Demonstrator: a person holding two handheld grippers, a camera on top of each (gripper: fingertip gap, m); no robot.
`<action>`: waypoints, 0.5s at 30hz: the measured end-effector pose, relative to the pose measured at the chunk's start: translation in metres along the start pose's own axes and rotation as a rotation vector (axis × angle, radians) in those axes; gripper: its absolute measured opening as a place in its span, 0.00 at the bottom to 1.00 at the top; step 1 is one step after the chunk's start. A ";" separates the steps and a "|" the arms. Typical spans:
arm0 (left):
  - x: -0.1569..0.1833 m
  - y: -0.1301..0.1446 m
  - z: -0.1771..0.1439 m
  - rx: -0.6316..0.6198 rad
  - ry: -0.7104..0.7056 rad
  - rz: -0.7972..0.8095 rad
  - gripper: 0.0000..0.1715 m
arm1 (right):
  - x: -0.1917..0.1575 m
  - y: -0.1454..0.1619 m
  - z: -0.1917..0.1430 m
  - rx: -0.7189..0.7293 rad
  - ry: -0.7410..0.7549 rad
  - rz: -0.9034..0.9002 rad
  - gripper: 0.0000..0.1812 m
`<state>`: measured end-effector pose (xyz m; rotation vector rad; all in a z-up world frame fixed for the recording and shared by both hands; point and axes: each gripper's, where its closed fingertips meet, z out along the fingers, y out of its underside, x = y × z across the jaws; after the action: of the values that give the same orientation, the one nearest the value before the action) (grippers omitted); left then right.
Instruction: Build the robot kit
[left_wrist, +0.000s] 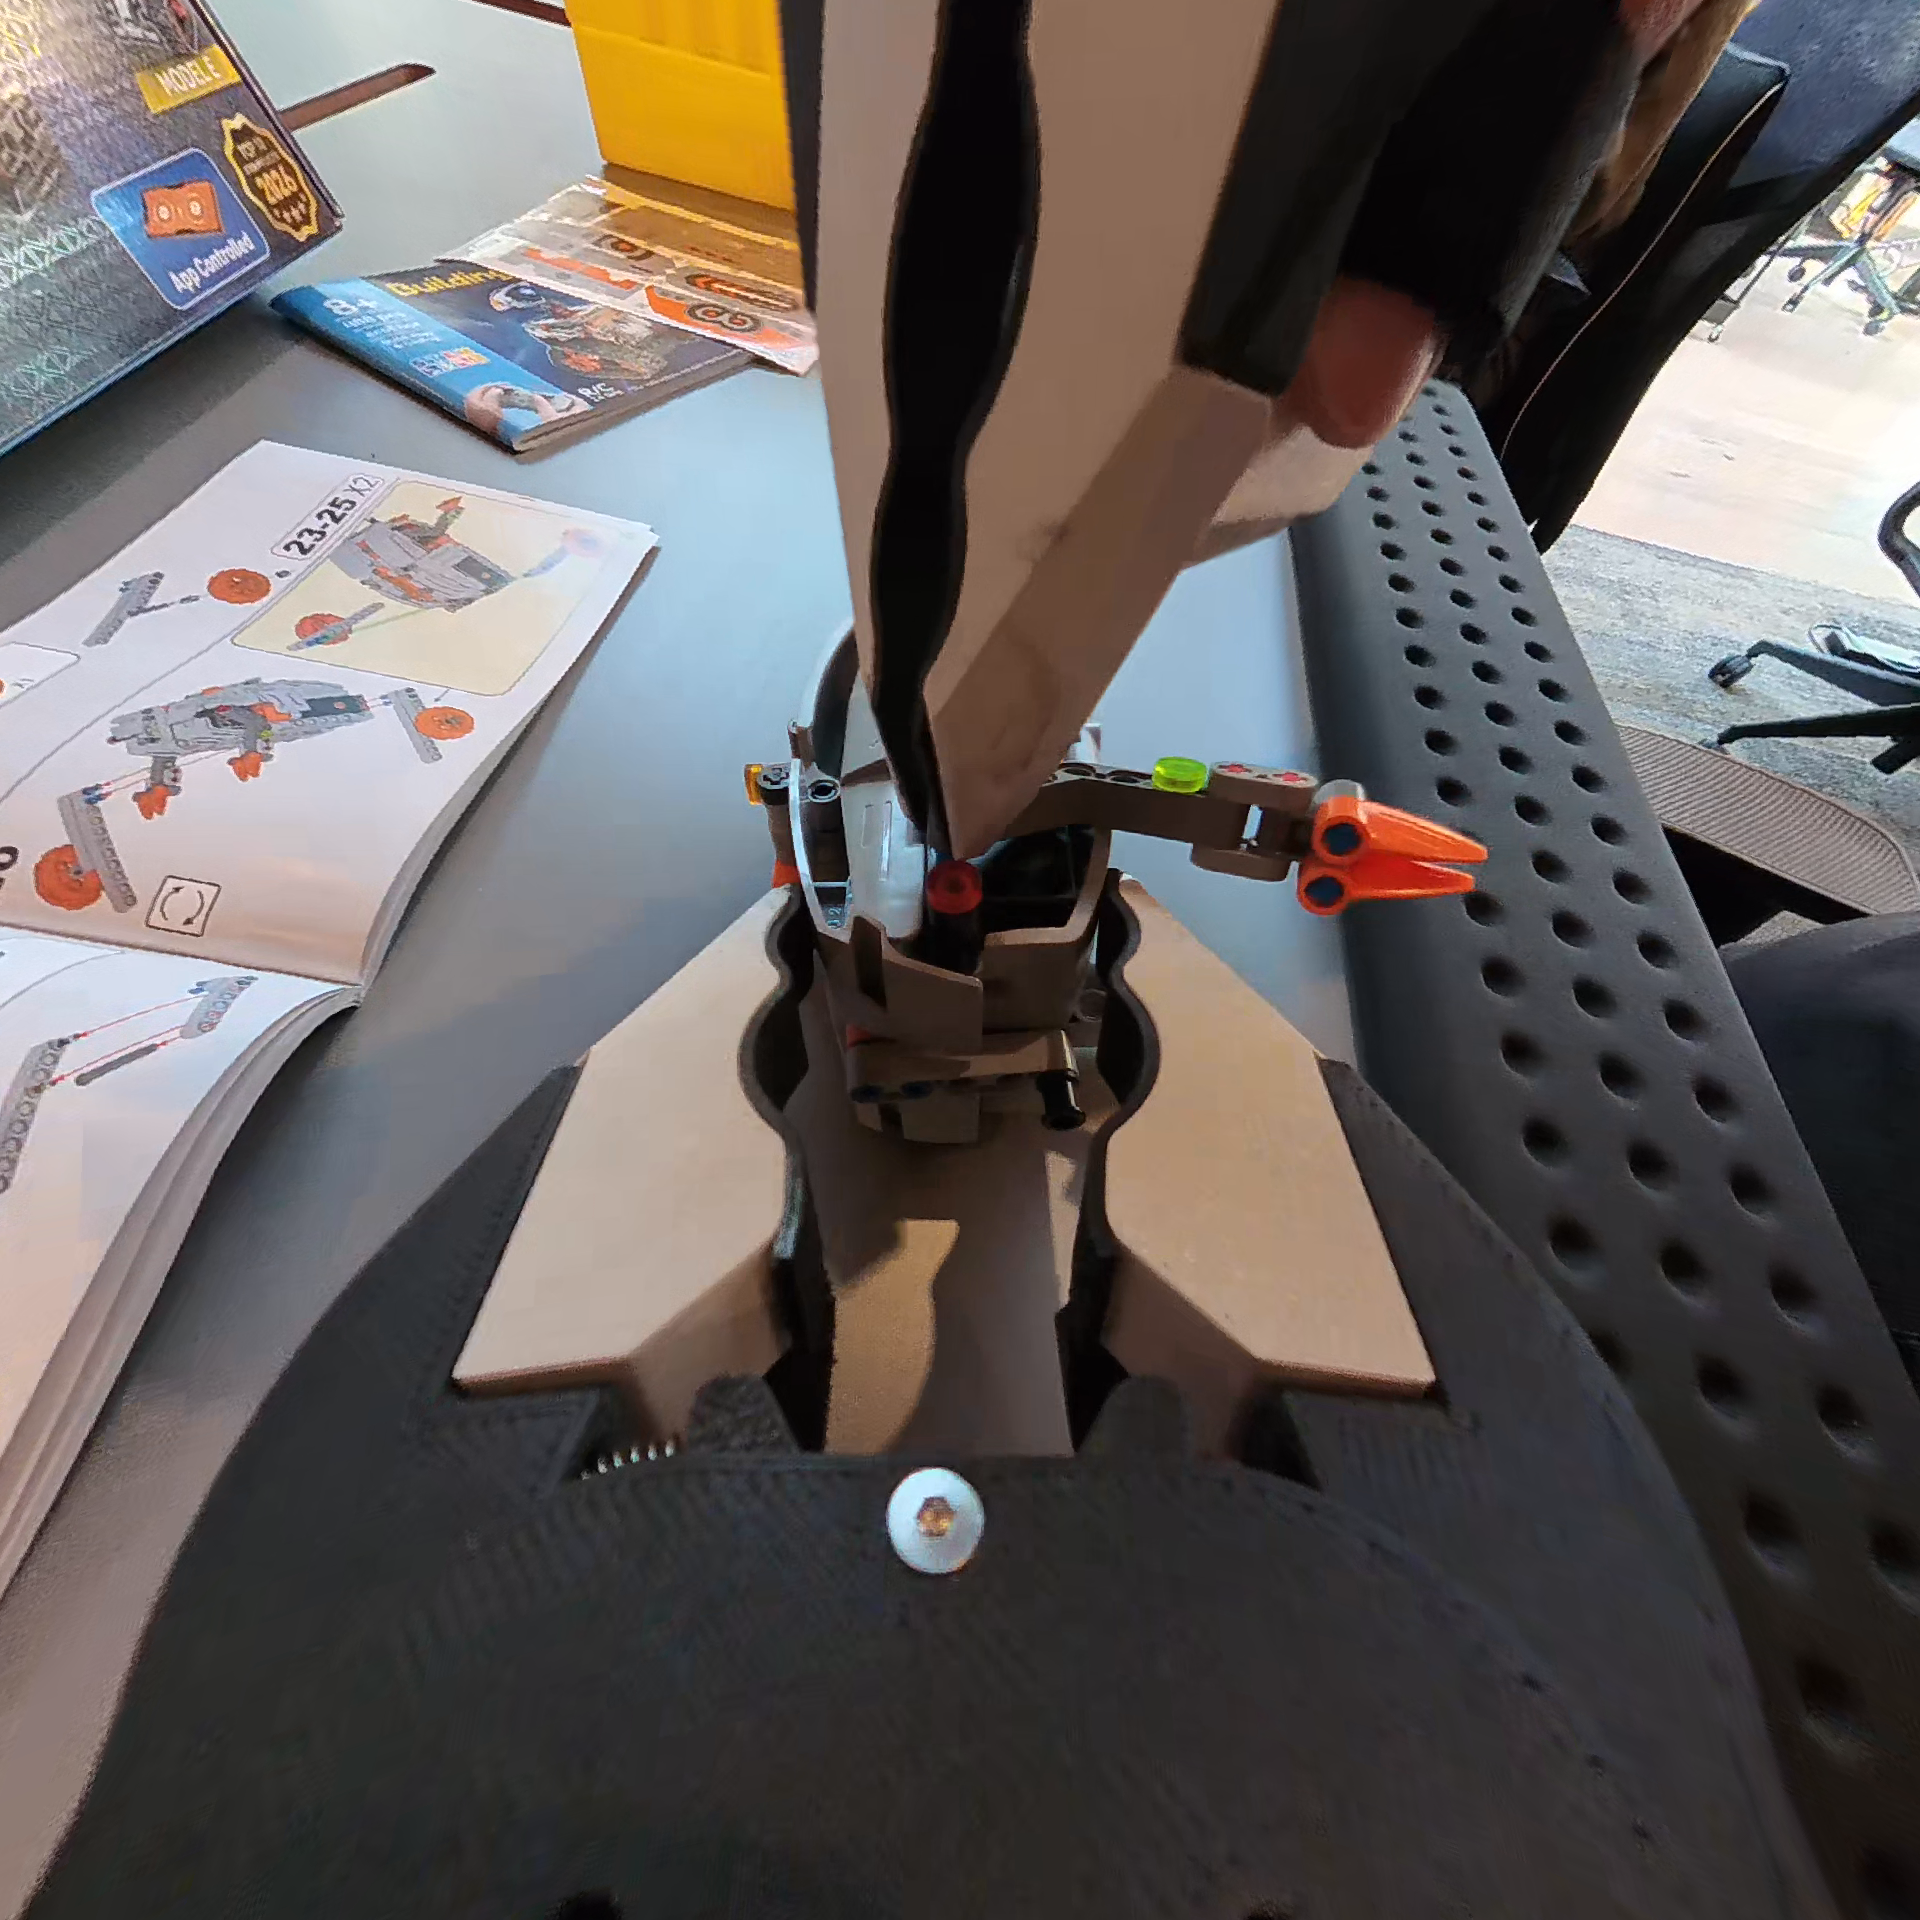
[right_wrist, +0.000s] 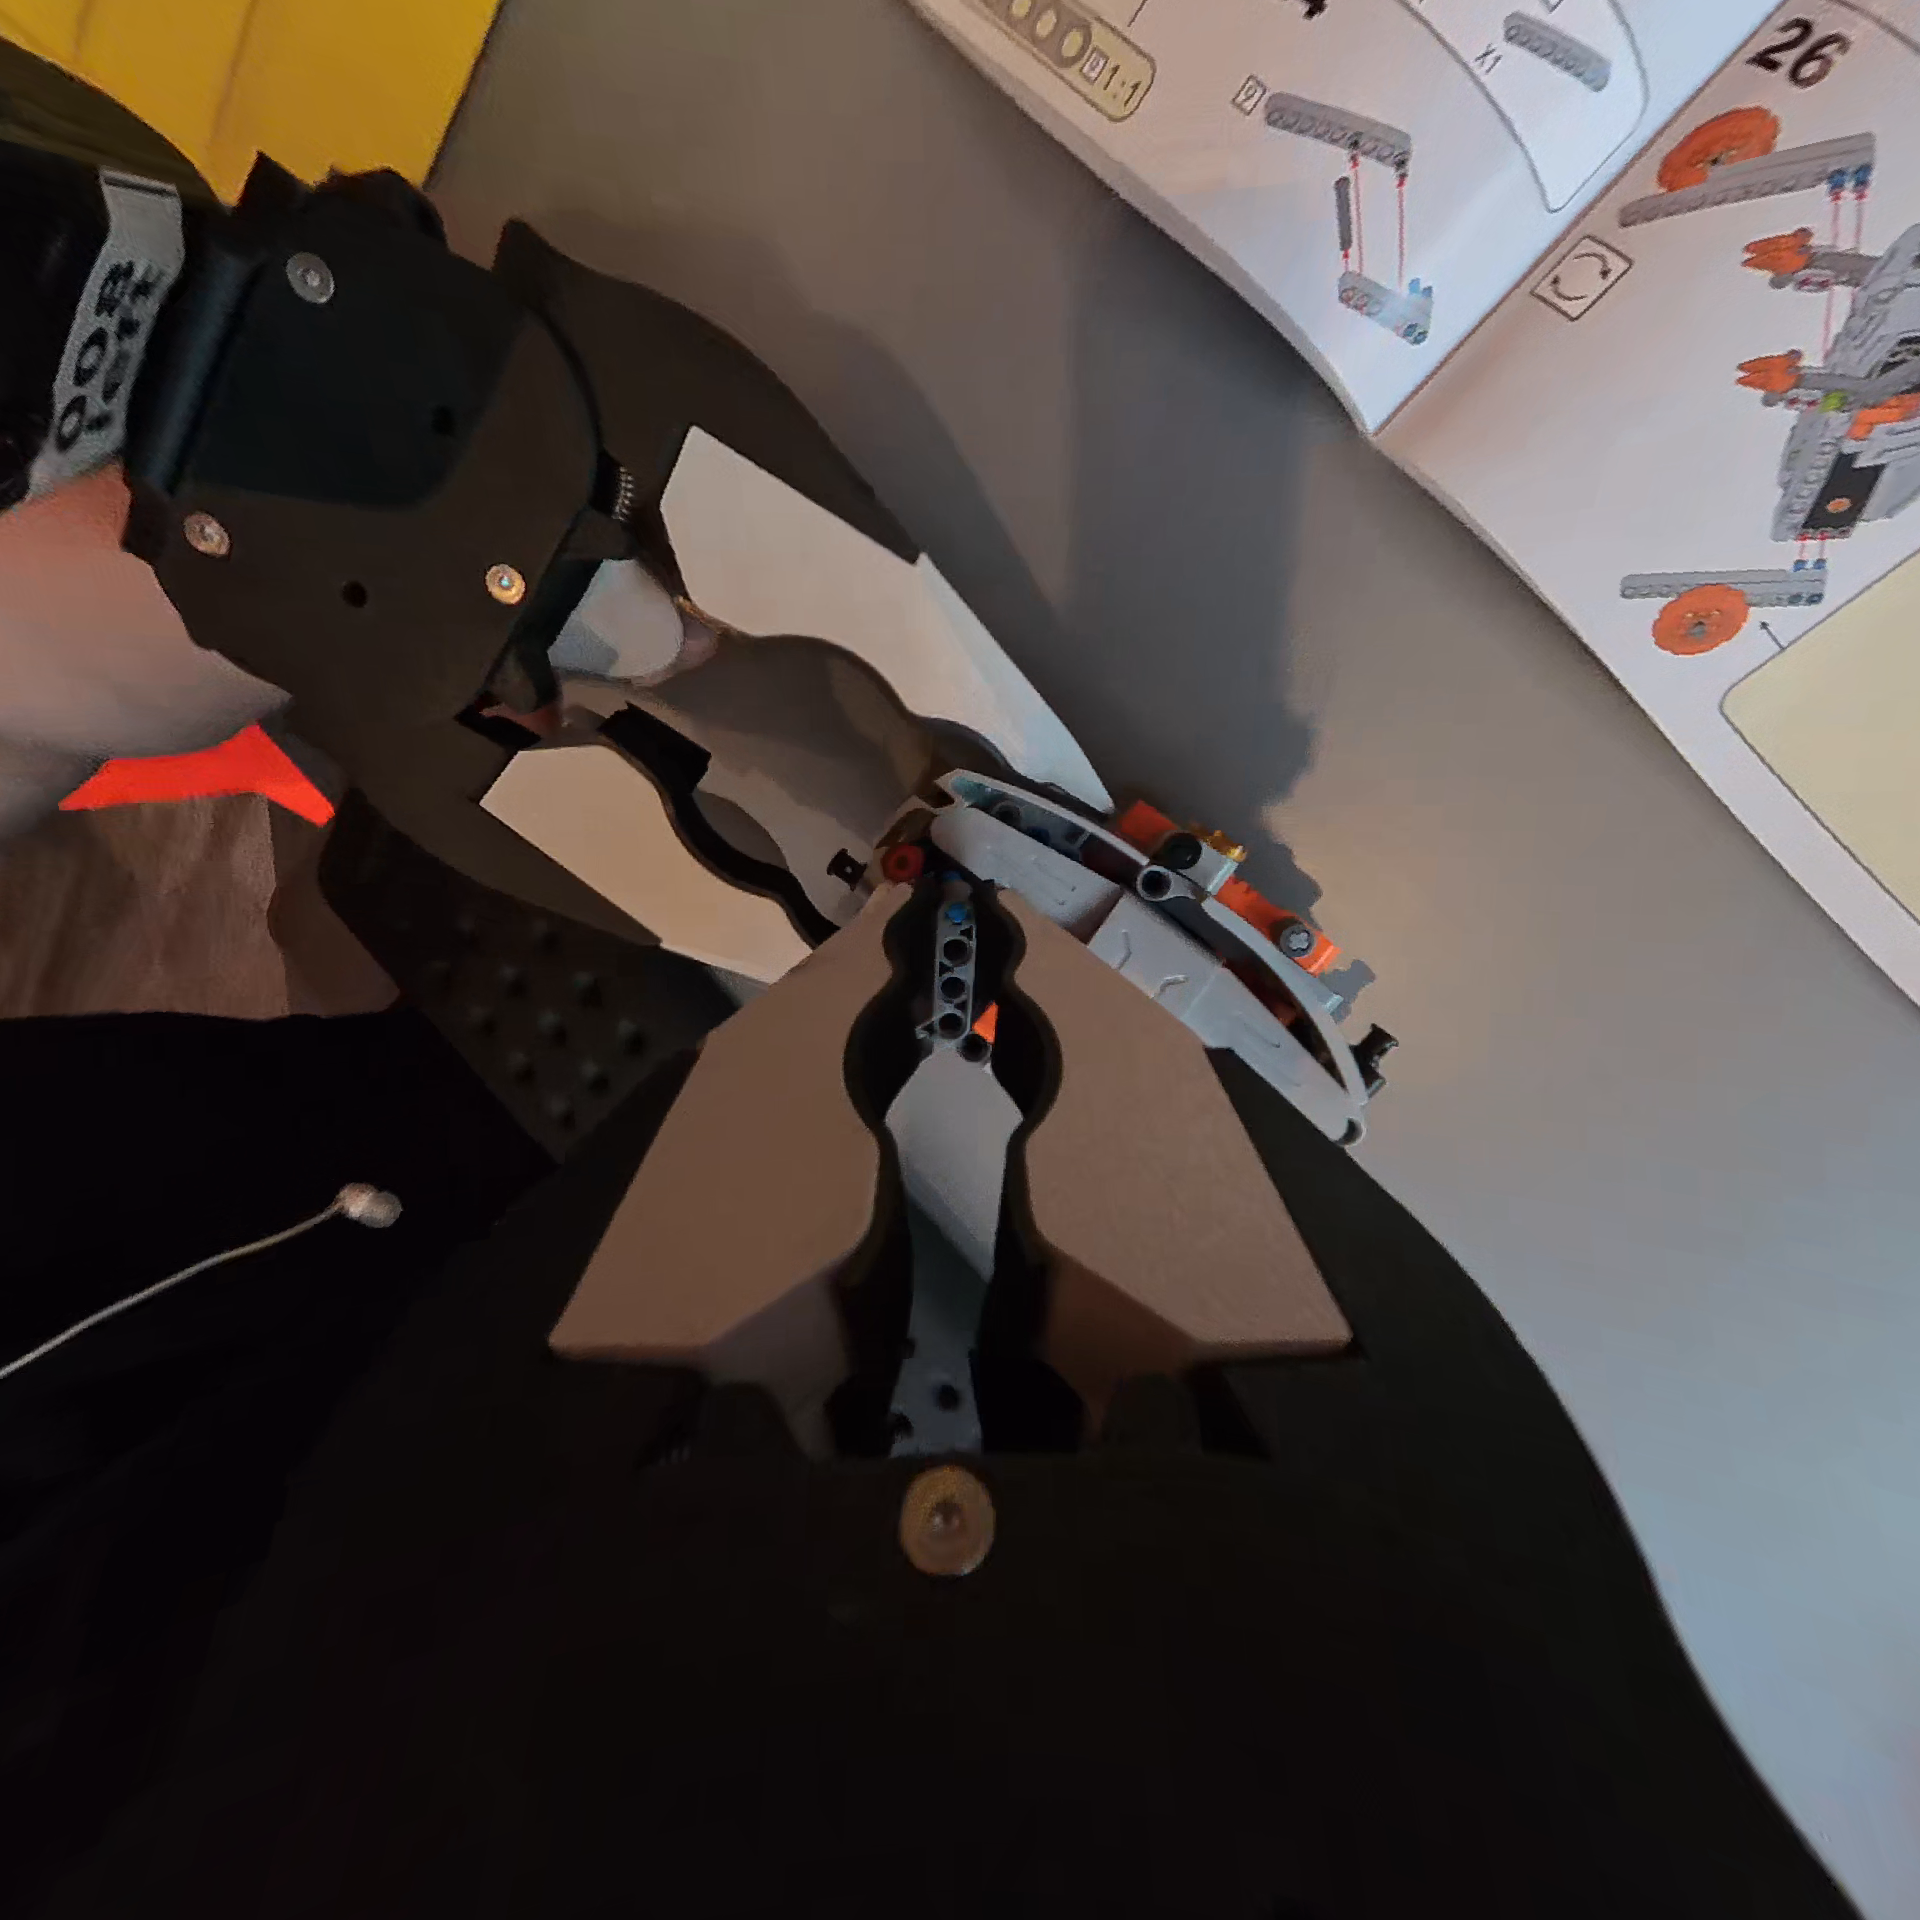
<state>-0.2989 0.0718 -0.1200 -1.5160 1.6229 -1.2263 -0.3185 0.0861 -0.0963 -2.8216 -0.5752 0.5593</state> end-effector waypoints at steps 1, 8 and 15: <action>0.000 0.000 0.000 0.000 -0.005 0.006 0.31 | 0.000 0.000 0.000 0.040 -0.008 0.025 0.03; 0.001 -0.002 0.003 0.006 -0.051 0.008 0.31 | 0.003 0.002 -0.003 0.187 -0.086 0.208 0.03; -0.001 -0.002 0.005 0.012 -0.091 -0.020 0.31 | 0.005 0.000 -0.003 0.091 0.040 0.221 0.03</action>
<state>-0.2935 0.0720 -0.1201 -1.5615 1.5423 -1.1592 -0.3134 0.0876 -0.0953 -2.8193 -0.2255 0.5506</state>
